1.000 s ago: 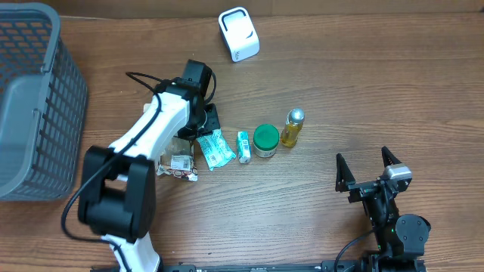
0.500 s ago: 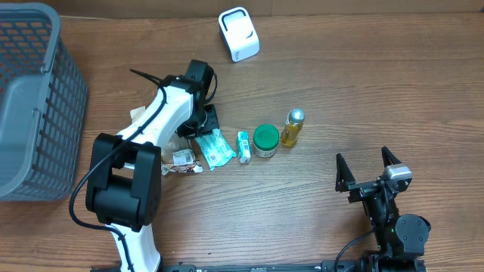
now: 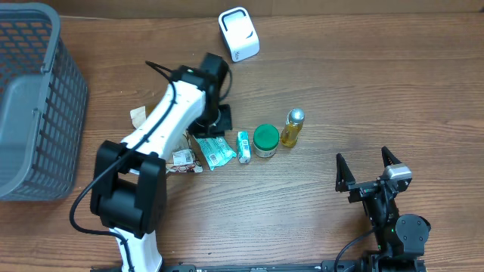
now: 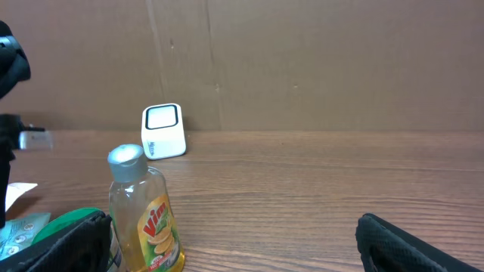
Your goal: Scan the item barcode
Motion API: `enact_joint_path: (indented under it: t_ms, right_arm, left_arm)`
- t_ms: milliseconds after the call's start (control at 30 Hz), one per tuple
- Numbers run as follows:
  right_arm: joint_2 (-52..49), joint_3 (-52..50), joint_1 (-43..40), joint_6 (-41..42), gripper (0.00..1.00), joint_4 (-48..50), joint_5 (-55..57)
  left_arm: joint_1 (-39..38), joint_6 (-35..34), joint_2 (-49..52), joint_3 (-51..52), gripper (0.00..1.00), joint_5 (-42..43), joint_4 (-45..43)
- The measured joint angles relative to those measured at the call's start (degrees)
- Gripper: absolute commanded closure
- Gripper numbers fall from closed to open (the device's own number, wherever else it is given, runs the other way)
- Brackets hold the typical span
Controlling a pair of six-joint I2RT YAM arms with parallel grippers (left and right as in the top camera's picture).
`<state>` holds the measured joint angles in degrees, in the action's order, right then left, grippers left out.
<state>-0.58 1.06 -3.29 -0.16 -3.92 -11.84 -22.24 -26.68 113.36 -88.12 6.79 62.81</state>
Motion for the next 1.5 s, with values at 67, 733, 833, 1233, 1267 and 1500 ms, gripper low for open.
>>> enact_joint_path:
  t_ms: [67,733,833,1233,1267,1500]
  right_arm:
    - [0.0,0.0,0.0,0.0,0.0,0.04,0.0]
    - [0.0,0.0,0.0,0.0,0.0,0.04,0.02]
    - [0.0,0.0,0.0,-0.02,0.0,0.02,0.02]
    - [0.0,0.0,0.0,-0.02,0.0,0.0,0.02]
    - [0.0,0.0,0.0,-0.02,0.0,0.04,0.0]
    - [0.0,0.0,0.0,0.0,0.0,0.0,0.0]
  left_arm:
    - [-1.2,0.13,0.0,0.85,0.88,0.2,0.26]
    - [-2.43,0.04,-0.07,11.65,0.85,0.31,-8.2]
    - [-2.43,-0.15,-0.9,13.07,0.85,0.35,-9.6]
    - [-0.11,-0.11,-1.18,7.5,0.82,0.5,-2.32]
    - [0.22,-0.13,-1.18,5.73,0.82,0.48,-2.01]
    - [1.25,-0.33,-1.57,0.46,0.83,-1.51,-4.74]
